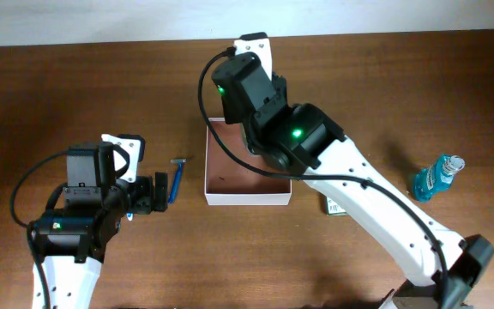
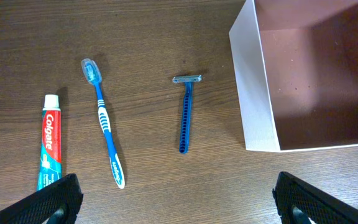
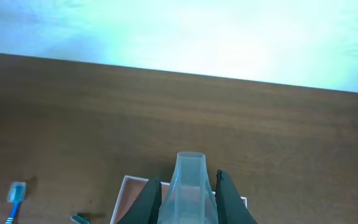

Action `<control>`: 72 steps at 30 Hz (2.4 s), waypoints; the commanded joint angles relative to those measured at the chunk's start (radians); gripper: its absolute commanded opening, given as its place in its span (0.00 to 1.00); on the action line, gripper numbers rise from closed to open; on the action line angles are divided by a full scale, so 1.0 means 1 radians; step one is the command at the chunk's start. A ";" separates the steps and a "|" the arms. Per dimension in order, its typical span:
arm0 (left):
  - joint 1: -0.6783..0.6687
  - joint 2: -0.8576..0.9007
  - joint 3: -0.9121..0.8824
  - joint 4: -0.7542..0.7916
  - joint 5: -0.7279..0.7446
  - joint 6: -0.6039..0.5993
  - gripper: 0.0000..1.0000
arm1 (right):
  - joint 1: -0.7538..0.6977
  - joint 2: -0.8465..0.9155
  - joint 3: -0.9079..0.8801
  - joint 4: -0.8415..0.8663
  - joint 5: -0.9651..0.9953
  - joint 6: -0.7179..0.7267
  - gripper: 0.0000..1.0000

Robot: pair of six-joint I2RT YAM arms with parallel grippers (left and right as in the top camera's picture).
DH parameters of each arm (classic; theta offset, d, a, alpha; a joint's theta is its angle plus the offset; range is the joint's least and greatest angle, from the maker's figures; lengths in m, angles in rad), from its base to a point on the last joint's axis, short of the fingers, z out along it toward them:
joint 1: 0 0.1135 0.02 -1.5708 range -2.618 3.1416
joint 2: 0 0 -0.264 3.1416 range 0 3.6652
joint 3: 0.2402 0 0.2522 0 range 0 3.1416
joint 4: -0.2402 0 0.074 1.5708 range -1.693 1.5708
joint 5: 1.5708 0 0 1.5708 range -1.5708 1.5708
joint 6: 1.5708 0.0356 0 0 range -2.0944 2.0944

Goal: Pack container
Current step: 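Lower the bottle into the box's back corner and open right gripper, then move right gripper to the teal Listerine bottle and grasp its neck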

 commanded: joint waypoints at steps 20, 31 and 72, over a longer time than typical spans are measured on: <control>-0.002 0.004 0.015 -0.001 0.014 -0.010 0.99 | -0.138 -0.145 -0.593 0.525 -0.098 -0.010 0.04; -0.002 0.004 0.015 -0.001 0.014 -0.010 0.99 | -0.180 -0.008 -0.593 0.621 -0.151 -0.015 0.04; -0.002 0.039 0.015 0.000 0.014 -0.010 0.99 | -0.172 -0.399 -0.592 0.101 -0.190 0.044 0.86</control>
